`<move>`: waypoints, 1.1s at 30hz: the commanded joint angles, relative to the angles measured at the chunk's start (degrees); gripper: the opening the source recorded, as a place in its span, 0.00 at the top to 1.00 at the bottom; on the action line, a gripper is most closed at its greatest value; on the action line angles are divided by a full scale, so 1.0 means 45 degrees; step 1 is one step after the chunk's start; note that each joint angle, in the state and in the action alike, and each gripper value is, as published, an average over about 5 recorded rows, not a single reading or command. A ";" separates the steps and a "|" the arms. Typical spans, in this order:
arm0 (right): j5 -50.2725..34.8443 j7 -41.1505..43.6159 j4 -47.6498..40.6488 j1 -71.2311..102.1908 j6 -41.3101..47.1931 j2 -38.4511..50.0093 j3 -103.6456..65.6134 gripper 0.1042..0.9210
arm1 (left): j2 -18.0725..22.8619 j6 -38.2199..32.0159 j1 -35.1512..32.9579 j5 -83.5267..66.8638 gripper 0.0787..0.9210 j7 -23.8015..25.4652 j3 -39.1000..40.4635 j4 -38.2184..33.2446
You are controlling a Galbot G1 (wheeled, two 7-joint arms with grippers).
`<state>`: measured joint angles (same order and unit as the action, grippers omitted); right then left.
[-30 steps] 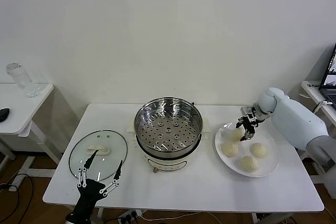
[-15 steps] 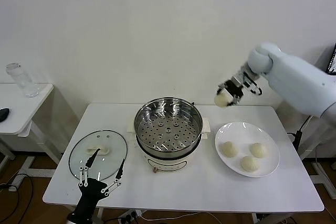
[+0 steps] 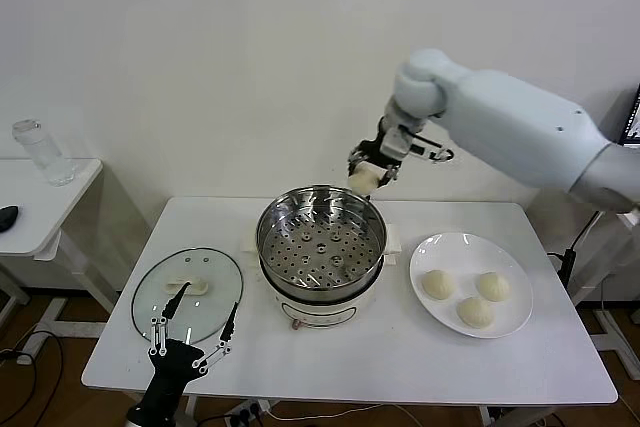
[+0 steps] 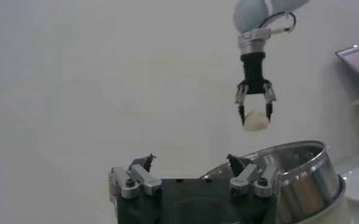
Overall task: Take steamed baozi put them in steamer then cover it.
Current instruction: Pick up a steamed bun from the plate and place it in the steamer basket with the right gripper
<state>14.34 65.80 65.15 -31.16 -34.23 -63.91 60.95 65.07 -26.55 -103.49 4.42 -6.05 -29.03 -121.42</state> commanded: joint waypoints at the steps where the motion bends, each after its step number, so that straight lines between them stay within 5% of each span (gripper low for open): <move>1: 0.1564 -0.0184 -0.0140 0.0842 -0.0793 -0.1593 0.0476 0.29 | 0.0006 -0.0065 -0.0059 0.0003 0.12 -0.0006 -0.0046 -0.0039; 24: 0.3745 -0.0902 -0.2919 0.2729 -0.1016 -0.3694 -0.0653 0.27 | 0.0015 -0.0253 -0.0040 -0.0006 0.12 -0.0041 -0.0298 0.0037; 33: 0.3800 -0.1170 -0.3181 0.2925 -0.0957 -0.3844 -0.0788 0.19 | 0.0031 -0.0300 -0.0055 -0.0011 0.12 -0.0067 -0.0388 0.0031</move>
<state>30.02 61.21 52.84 -19.06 -38.38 -79.63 58.02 65.19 -27.89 -103.69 4.40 -6.32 -30.62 -121.25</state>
